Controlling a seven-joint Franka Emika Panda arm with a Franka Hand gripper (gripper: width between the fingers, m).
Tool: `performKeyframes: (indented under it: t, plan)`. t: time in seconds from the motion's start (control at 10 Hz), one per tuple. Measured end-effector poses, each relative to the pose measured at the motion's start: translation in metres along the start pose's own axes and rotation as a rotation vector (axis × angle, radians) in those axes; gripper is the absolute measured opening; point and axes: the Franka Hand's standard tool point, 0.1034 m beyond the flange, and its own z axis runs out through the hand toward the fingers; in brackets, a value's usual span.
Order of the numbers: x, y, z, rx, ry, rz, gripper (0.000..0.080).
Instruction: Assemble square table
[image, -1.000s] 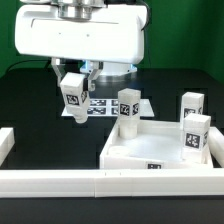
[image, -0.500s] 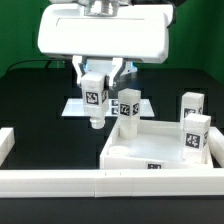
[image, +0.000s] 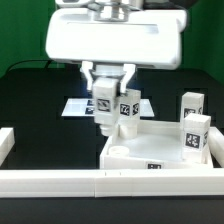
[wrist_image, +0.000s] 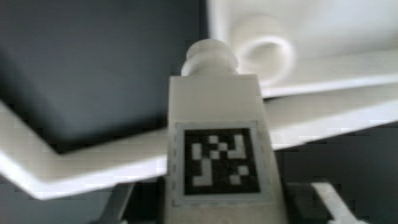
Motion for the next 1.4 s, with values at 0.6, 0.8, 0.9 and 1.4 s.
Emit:
performKeyframes:
  t: [0.6,0.8,0.9,1.4]
  plan:
    - [-0.004,-0.012,0.008,-0.006,0.014,-0.042,0.0285]
    - [0.0,-0.015,0.012,-0.008,0.019,-0.049,0.0285]
    - [0.002,-0.016,0.014,-0.009,0.02,-0.051,0.0285]
    - [-0.002,-0.012,0.02,-0.02,0.013,-0.053,0.0285]
